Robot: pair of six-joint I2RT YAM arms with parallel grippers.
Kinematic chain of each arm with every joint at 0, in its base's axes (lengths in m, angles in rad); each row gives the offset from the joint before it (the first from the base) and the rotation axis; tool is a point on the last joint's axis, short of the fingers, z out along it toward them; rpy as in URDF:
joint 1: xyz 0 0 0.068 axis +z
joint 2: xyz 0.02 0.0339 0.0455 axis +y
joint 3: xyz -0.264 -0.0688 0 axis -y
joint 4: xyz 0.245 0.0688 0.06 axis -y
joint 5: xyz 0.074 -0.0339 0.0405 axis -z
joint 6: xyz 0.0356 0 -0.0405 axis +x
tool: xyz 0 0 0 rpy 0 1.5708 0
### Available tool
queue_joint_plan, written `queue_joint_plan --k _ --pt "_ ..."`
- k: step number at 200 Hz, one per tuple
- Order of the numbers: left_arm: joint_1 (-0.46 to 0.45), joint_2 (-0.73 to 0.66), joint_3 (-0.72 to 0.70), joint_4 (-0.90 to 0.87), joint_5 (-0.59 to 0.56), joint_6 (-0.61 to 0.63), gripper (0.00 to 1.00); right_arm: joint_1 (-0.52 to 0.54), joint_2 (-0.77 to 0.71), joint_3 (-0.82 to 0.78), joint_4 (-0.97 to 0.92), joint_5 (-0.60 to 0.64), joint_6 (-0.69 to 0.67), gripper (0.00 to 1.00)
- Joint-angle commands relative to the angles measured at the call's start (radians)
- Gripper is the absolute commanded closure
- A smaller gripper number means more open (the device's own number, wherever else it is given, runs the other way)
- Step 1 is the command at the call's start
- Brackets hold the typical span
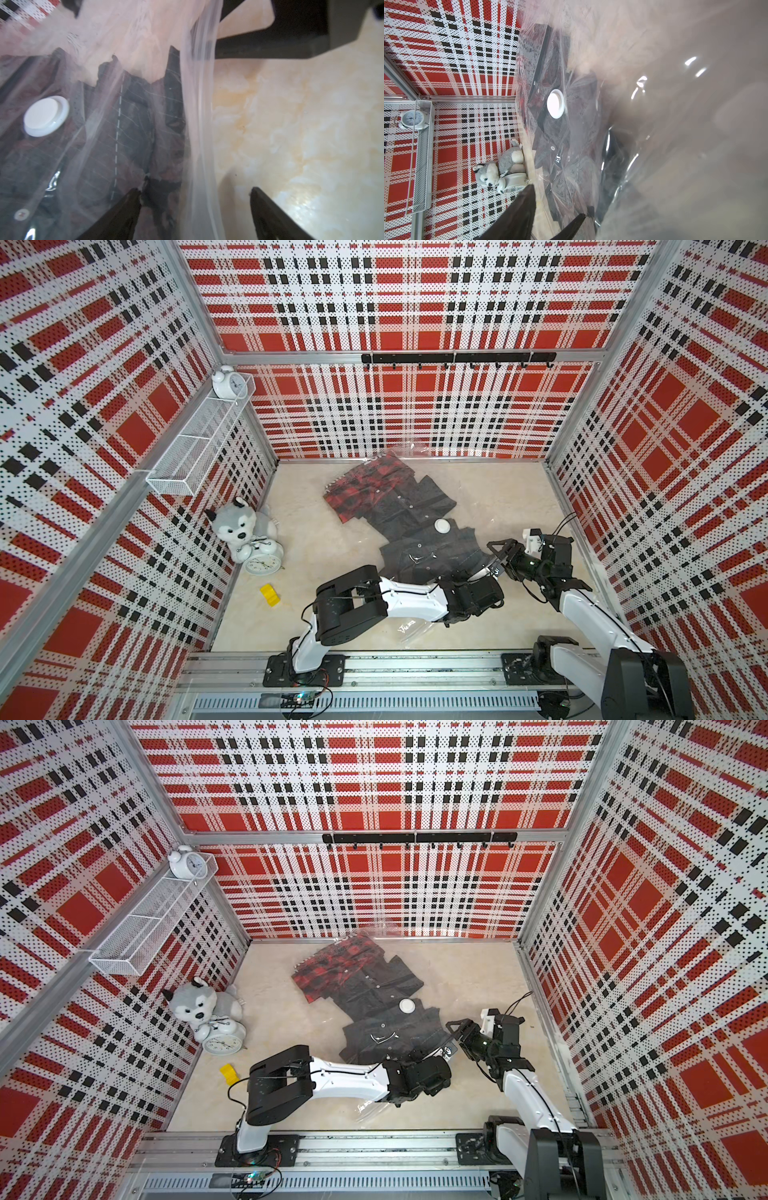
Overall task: Place the folded shirt into the vacuum bag
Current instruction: Close the vacuum bag at the center of the board.
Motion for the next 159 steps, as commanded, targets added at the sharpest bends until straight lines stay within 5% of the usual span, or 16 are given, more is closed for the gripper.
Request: queue_joint_plan --k 1,25,57,84,110,141,159 --pt "-0.006 0.021 0.032 -0.032 -0.105 0.017 0.39 0.006 -0.001 0.021 0.026 -0.009 0.006 0.31" --pt "-0.005 0.006 0.029 -0.034 -0.109 0.017 0.71 0.006 0.007 0.035 0.029 -0.011 0.006 0.30" --pt "0.033 -0.054 -0.001 -0.034 -0.042 0.003 0.93 0.006 0.007 0.079 0.008 -0.012 -0.010 0.28" --pt "0.120 -0.155 -0.059 -0.032 0.103 -0.006 0.98 0.003 -0.020 0.166 -0.079 0.022 -0.080 0.19" --pt "0.253 -0.295 -0.126 -0.053 0.299 0.009 1.00 -0.028 -0.049 0.249 -0.117 0.028 -0.166 0.00" --pt "0.447 -0.459 -0.128 -0.150 0.473 0.040 1.00 -0.061 -0.047 0.326 -0.080 0.037 -0.256 0.00" --pt "0.539 -0.523 -0.084 -0.207 0.472 0.043 1.00 -0.061 -0.045 0.332 0.015 0.036 -0.269 0.00"
